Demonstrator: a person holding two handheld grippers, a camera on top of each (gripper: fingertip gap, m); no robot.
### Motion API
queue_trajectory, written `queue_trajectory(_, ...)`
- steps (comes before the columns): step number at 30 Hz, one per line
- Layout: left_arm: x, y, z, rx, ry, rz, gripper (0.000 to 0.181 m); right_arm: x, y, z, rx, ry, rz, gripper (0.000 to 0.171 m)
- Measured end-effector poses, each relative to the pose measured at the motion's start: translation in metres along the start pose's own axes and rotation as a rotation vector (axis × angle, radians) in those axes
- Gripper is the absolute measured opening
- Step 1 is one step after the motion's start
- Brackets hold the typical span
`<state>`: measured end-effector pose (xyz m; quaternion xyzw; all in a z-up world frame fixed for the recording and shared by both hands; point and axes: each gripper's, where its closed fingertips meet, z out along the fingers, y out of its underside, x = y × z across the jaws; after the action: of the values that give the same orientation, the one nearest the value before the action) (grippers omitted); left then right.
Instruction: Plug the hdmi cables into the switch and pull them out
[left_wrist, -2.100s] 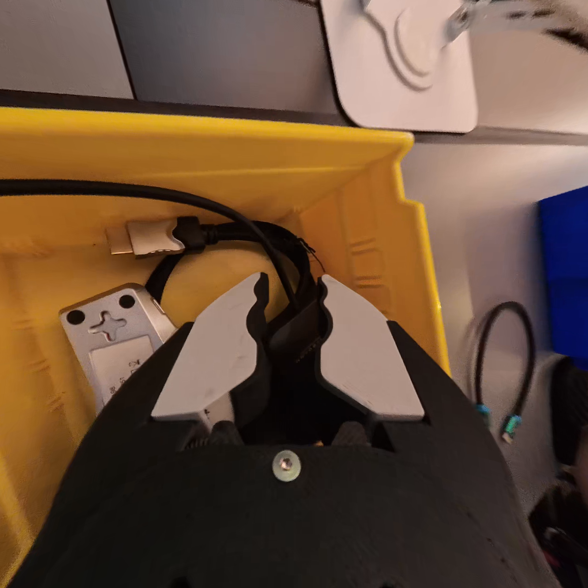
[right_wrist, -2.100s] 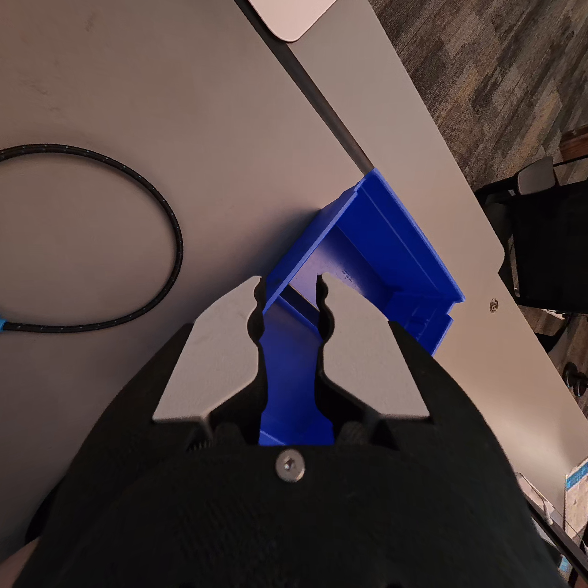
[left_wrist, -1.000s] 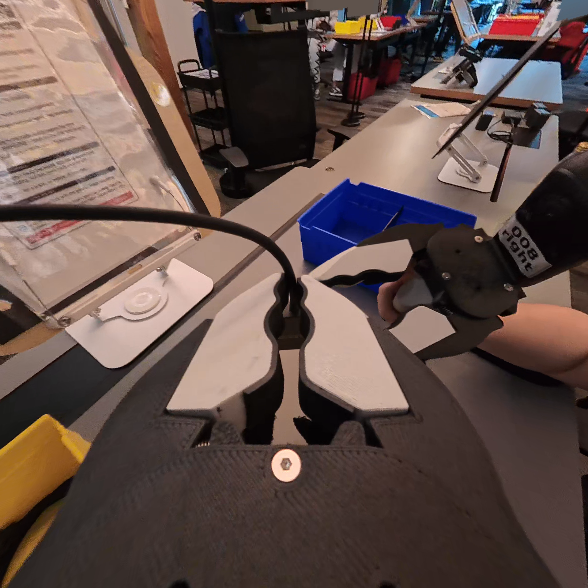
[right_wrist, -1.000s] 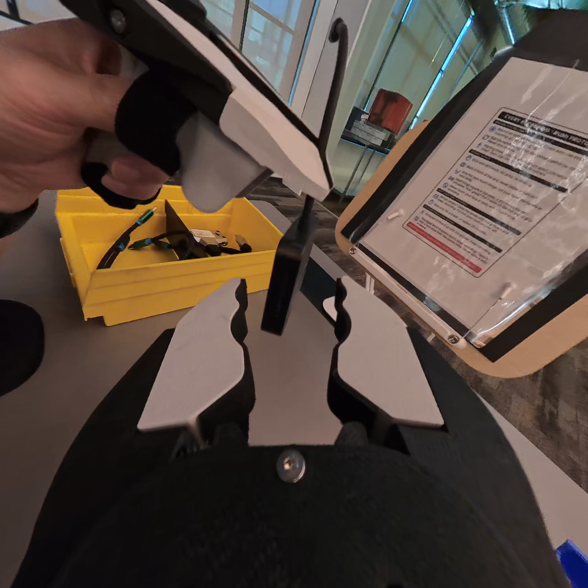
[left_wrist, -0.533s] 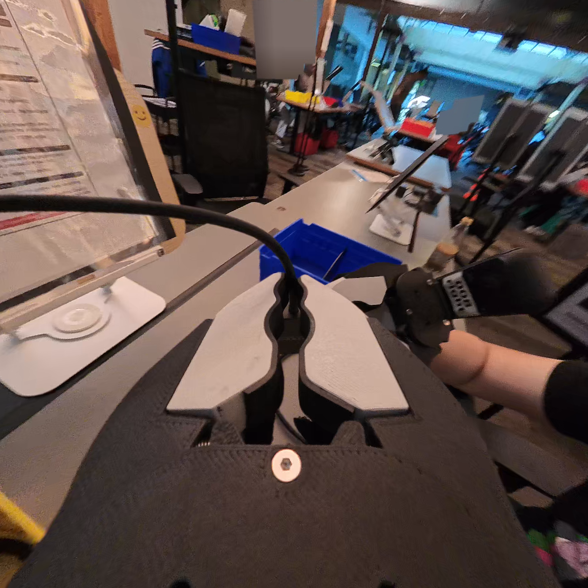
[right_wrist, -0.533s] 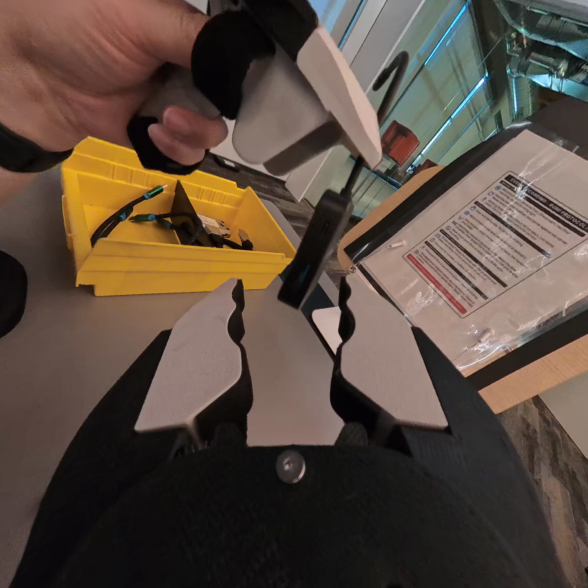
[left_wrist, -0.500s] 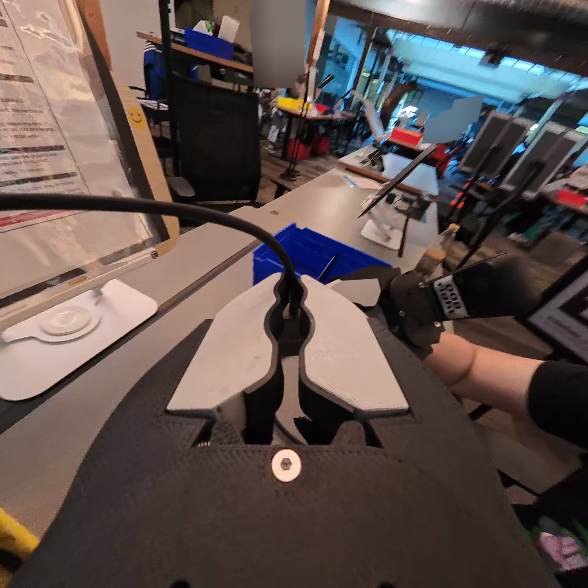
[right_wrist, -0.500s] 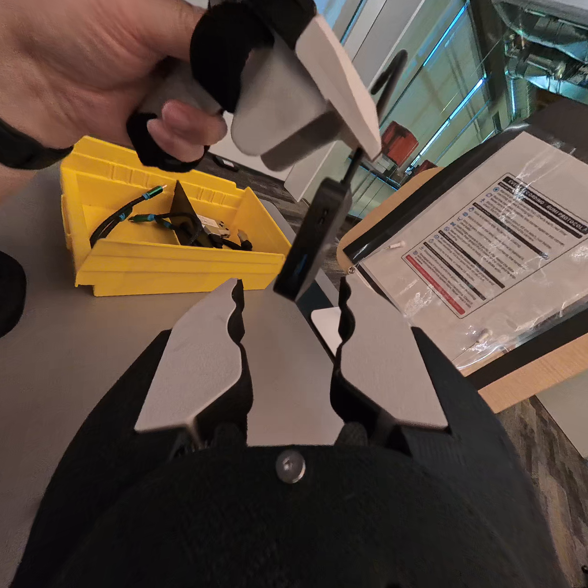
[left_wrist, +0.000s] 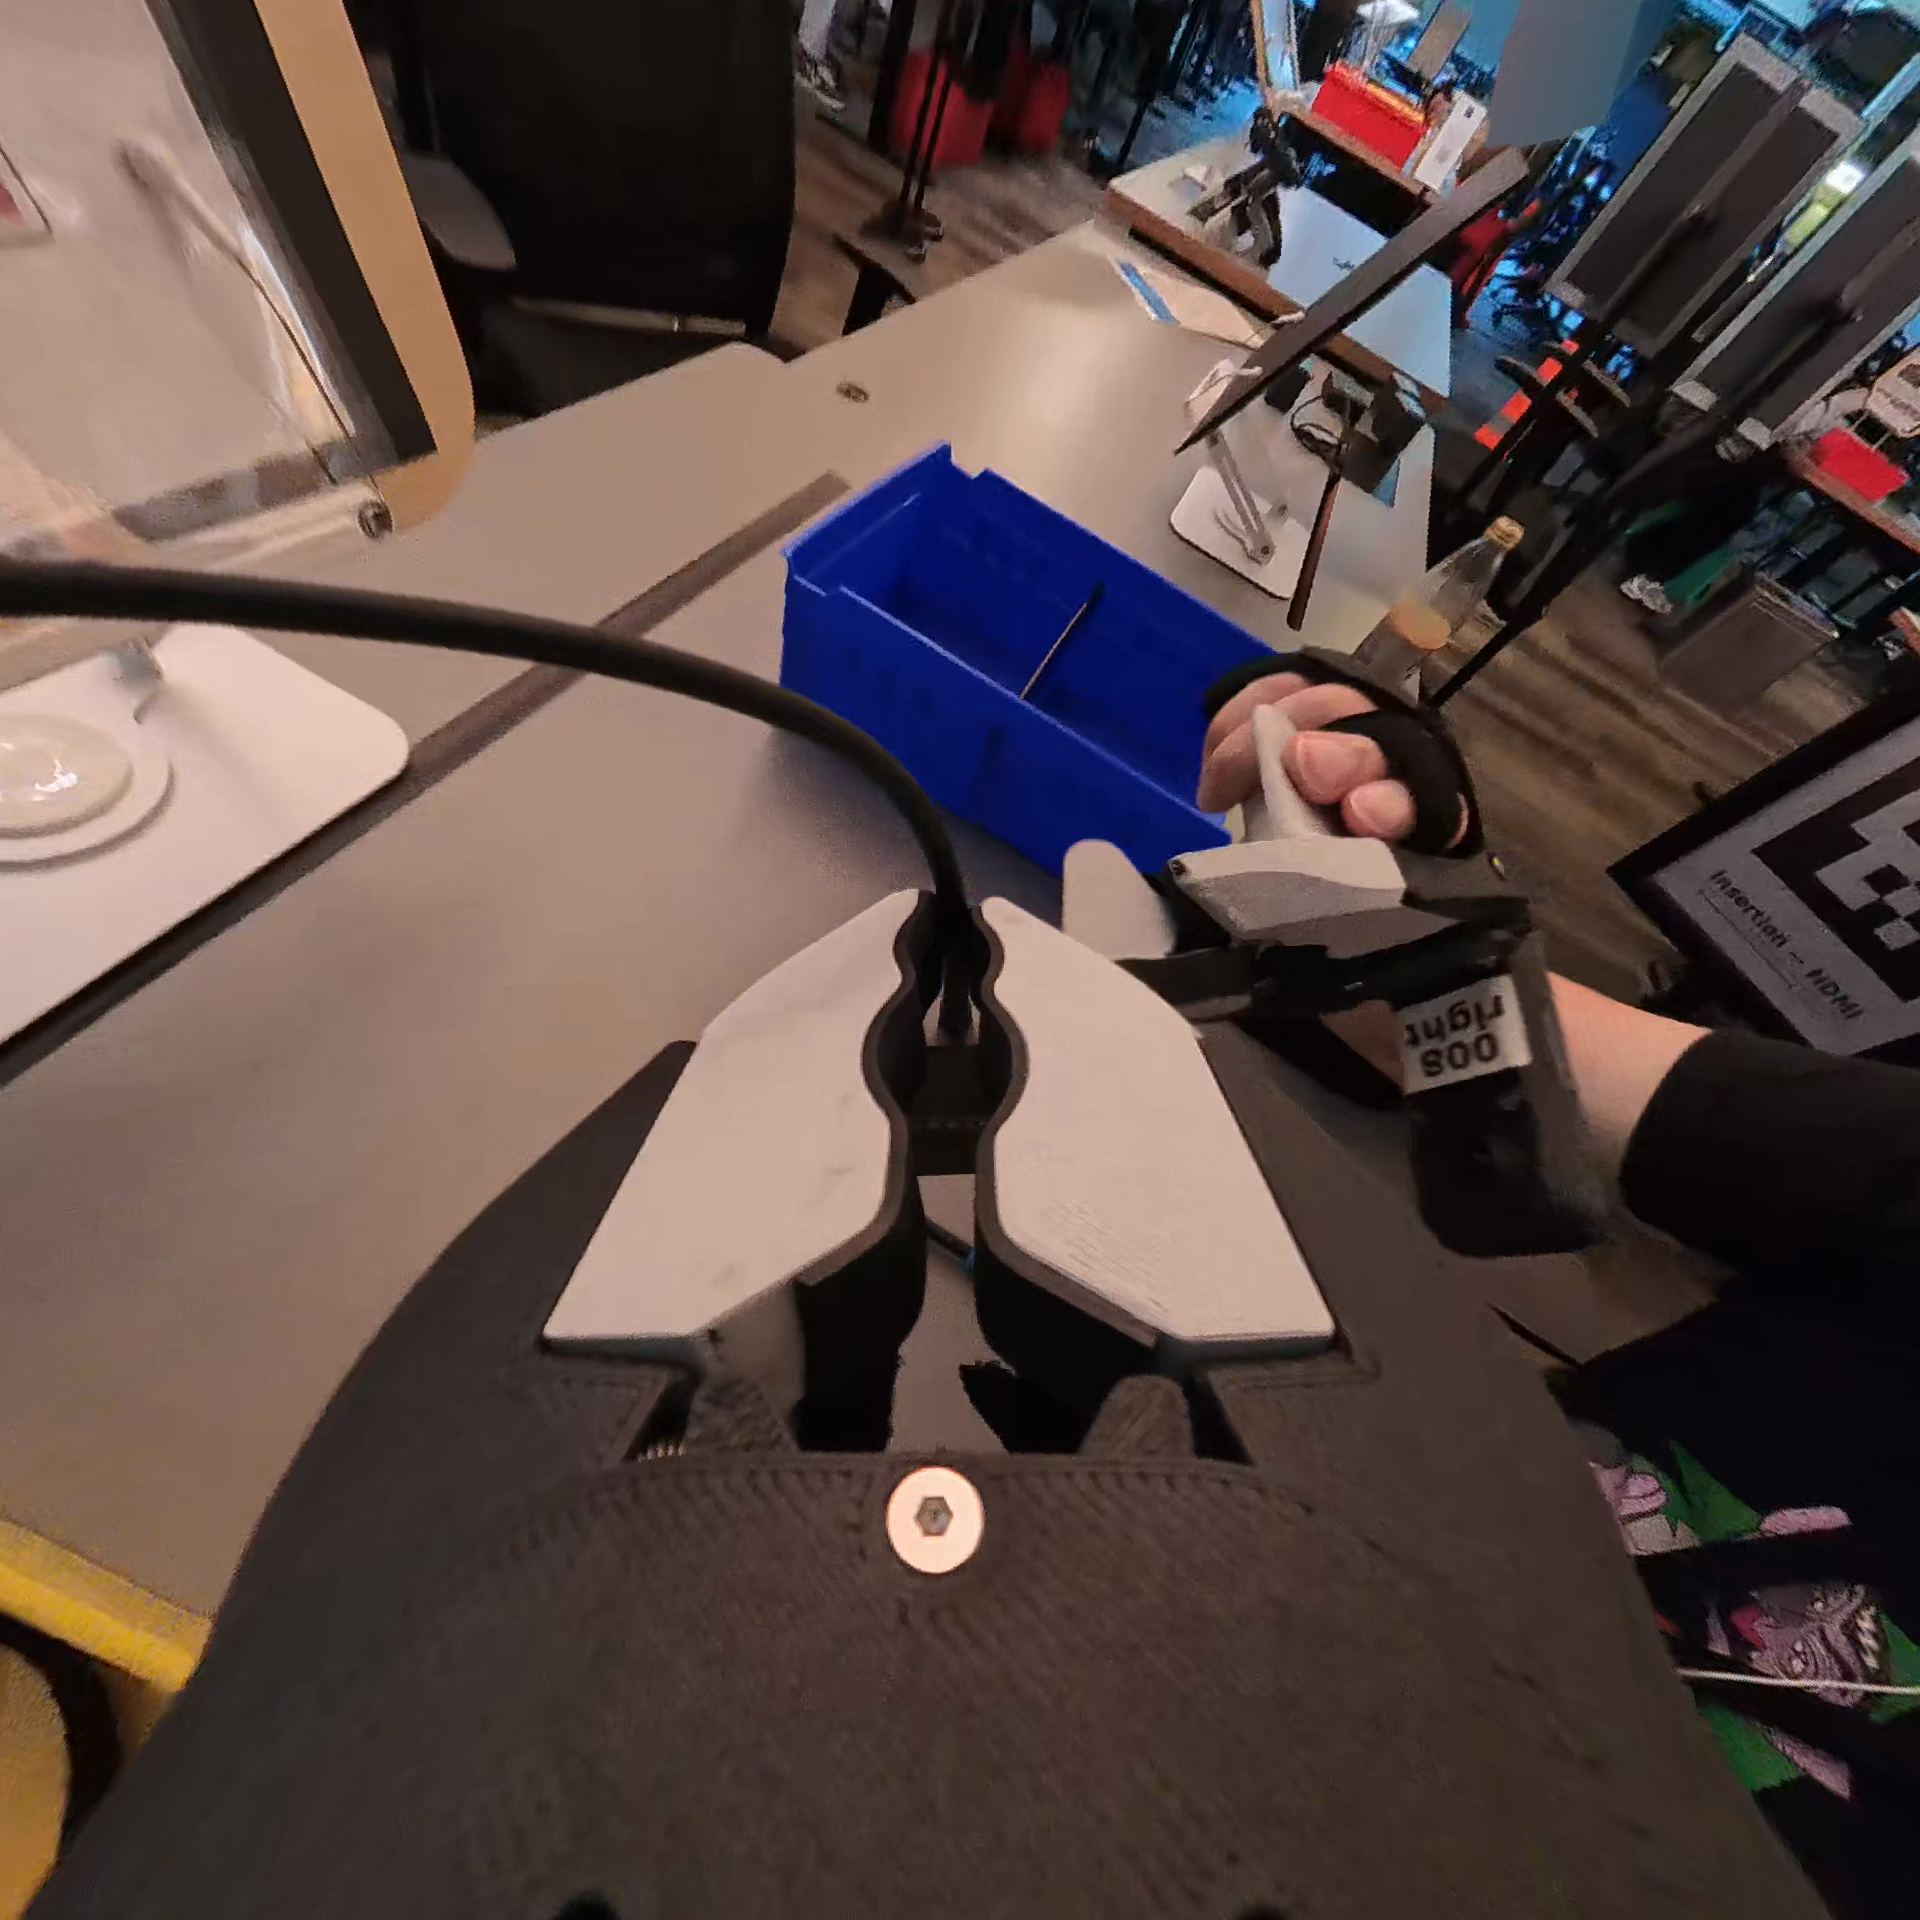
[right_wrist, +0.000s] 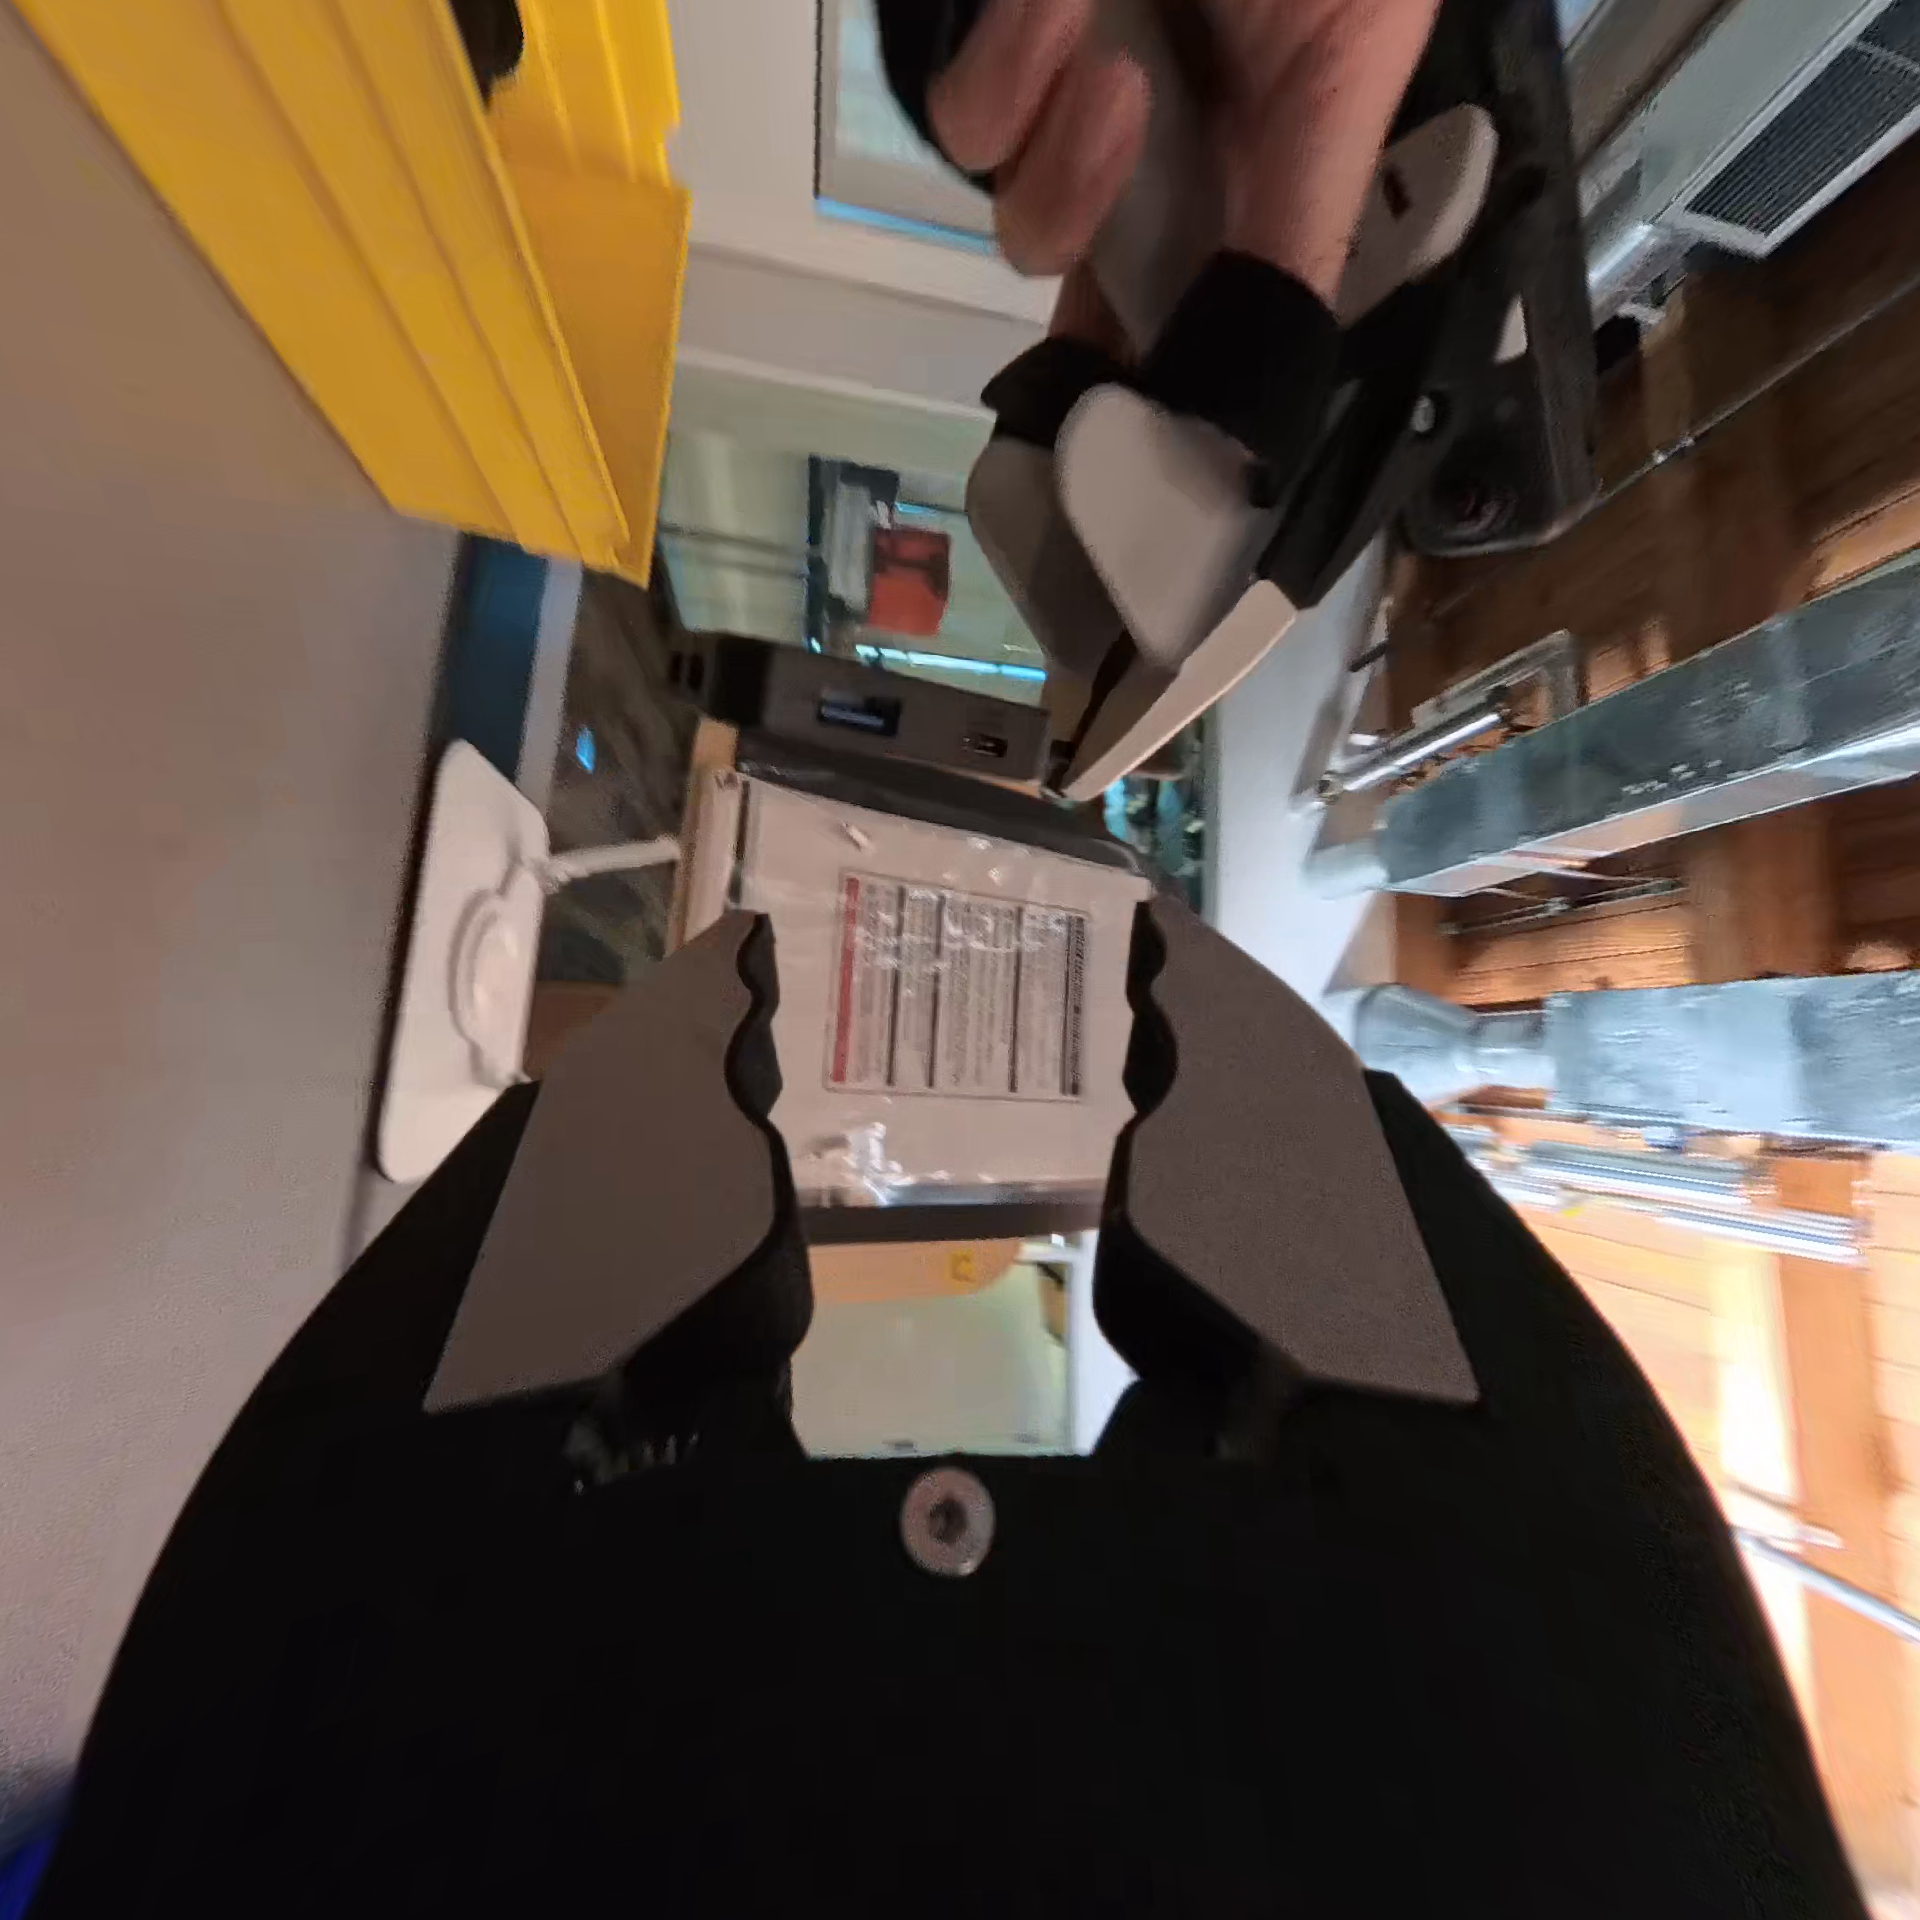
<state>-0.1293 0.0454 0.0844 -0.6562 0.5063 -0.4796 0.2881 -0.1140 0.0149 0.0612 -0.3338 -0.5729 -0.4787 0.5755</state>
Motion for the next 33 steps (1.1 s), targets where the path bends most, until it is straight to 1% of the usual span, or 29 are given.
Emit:
queue_trajectory(1,-0.001,0.003,0.004,-0.017,0.005,-0.016,0.004,-0.003,0.002,0.002,-0.012,0.009,-0.038,0.067)
queue_trajectory(3,-0.005,0.013,0.013,-0.070,0.010,-0.042,0.003,-0.010,-0.007,0.003,0.024,0.019,-0.075,0.067)
queue_trajectory(5,-0.011,0.022,0.022,-0.116,-0.006,-0.059,0.003,-0.021,-0.021,0.003,0.067,-0.026,-0.099,0.068)
queue_trajectory(8,-0.020,0.033,0.032,-0.169,-0.025,-0.077,0.003,-0.036,-0.025,0.009,0.054,-0.056,-0.154,0.066)
queue_trajectory(10,-0.025,0.041,0.038,-0.208,-0.033,-0.101,0.003,-0.047,-0.027,0.012,0.049,-0.072,-0.197,0.061)
queue_trajectory(12,-0.028,0.049,0.045,-0.245,-0.036,-0.120,0.003,-0.063,-0.024,0.015,0.021,-0.135,-0.238,0.049)
queue_trajectory(14,-0.029,0.055,0.050,-0.275,-0.035,-0.130,0.003,-0.075,-0.018,0.017,-0.015,-0.184,-0.266,0.044)
queue_trajectory(18,-0.029,0.060,0.057,-0.297,-0.028,-0.131,0.003,-0.080,-0.025,0.018,0.012,-0.177,-0.274,0.038)
queue_trajectory(19,-0.028,0.060,0.058,-0.293,-0.018,-0.134,0.004,-0.078,-0.026,0.018,0.011,-0.174,-0.268,0.034)
queue_trajectory(22,-0.028,0.062,0.061,-0.296,0.004,-0.149,0.004,-0.073,-0.028,0.011,0.041,-0.206,-0.155,0.020)
queue_trajectory(24,-0.026,0.062,0.062,-0.296,0.034,-0.160,0.006,-0.065,-0.030,0.005,0.079,-0.212,-0.090,0.016)
queue_trajectory(27,-0.029,0.055,0.049,-0.277,0.080,-0.189,0.025,-0.059,-0.033,-0.002,0.132,-0.261,0.067,0.015)
queue_trajectory(28,-0.035,0.046,0.039,-0.233,0.075,-0.204,0.030,-0.056,-0.034,-0.003,0.156,-0.274,0.142,0.015)
queue_trajectory(30,-0.043,0.018,0.007,-0.061,0.109,-0.258,0.030,-0.048,-0.033,-0.003,0.202,-0.277,0.318,0.015)
queue_trajectory(32,-0.042,-0.014,-0.034,0.152,0.194,-0.283,0.030,-0.034,-0.028,-0.003,0.263,-0.277,0.570,0.015)
queue_trajectory(33,-0.038,-0.026,-0.054,0.244,0.233,-0.264,0.030,-0.023,-0.027,-0.004,0.312,-0.271,0.728,0.015)
